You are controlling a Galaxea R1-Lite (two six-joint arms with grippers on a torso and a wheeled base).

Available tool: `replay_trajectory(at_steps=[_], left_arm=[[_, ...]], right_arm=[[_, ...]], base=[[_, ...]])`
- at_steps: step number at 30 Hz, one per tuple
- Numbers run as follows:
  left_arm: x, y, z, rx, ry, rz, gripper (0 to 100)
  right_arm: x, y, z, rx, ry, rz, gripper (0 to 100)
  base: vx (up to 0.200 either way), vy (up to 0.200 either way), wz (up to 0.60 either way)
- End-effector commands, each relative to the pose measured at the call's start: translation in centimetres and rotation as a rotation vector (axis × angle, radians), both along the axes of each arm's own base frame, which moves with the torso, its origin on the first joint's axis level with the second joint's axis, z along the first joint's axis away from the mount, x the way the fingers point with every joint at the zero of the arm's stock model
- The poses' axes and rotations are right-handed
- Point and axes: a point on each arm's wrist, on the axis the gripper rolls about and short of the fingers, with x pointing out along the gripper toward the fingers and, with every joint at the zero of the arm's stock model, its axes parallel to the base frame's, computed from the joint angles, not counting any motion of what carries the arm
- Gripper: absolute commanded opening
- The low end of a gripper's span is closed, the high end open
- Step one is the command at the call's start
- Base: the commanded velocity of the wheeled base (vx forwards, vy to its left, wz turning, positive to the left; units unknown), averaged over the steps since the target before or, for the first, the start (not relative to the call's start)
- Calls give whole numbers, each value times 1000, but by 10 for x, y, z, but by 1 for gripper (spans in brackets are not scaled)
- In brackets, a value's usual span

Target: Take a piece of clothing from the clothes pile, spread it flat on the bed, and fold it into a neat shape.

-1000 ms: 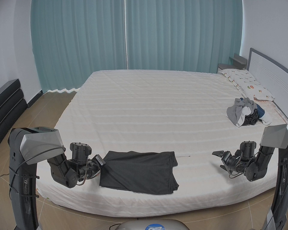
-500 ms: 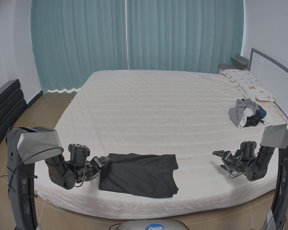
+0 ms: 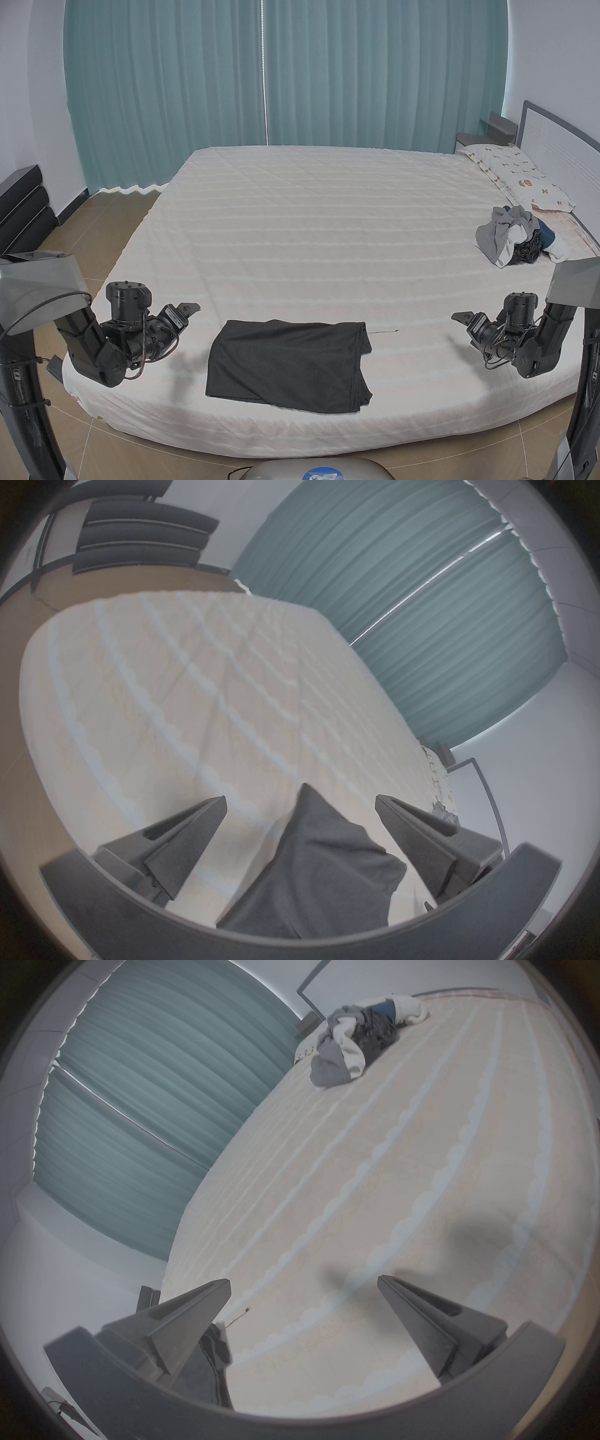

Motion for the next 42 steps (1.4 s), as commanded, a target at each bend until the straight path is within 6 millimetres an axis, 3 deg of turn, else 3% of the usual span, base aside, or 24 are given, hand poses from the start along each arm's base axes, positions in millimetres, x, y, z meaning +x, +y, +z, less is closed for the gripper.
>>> replay_trajectory(at_steps=[1, 2, 3, 5, 8, 12, 13, 18, 21, 23, 29, 34, 36, 42], left_arm=[[-42, 22, 65, 68, -163, 23, 100], [-52, 24, 74, 93, -188, 17, 100], [-53, 25, 75, 97, -192, 16, 100], [-76, 29, 97, 161, -263, 1, 100], [-103, 30, 119, 230, -352, -22, 100], [-140, 32, 141, 343, -473, -48, 100], [-141, 32, 142, 347, -478, -49, 100], [-193, 34, 155, 529, -622, -75, 100], [-211, 36, 155, 606, -650, -87, 100], [-236, 37, 158, 689, -679, -100, 100], [-284, 38, 152, 750, -689, -147, 100], [-312, 39, 142, 758, -651, -205, 100], [-332, 39, 127, 757, -626, -237, 100], [-359, 41, 108, 862, -674, -264, 100]], right_arm=[[-29, -1, 58, -49, -118, -37, 100], [-38, -1, 73, -65, -157, -36, 100], [-39, -1, 75, -66, -162, -36, 100], [-67, 1, 113, -121, -260, -15, 100], [-98, 3, 139, -207, -333, 19, 100], [-134, 3, 149, -402, -389, 77, 100], [-136, 3, 150, -407, -392, 78, 100], [-185, 6, 173, -536, -539, 92, 100], [-200, 7, 174, -586, -569, 101, 100], [-220, 5, 173, -663, -593, 90, 100], [-255, 8, 183, -696, -689, 83, 100], [-284, 11, 173, -705, -650, 109, 100], [-309, 15, 157, -750, -604, 170, 100], [-356, 16, 138, -797, -598, 343, 100]], base=[[0, 0, 0], [0, 0, 0], [0, 0, 0], [0, 0, 0], [0, 0, 0], [0, 0, 0], [0, 0, 0], [0, 0, 0], [0, 0, 0], [0, 0, 0], [0, 0, 0], [0, 0, 0], [0, 0, 0], [0, 0, 0]])
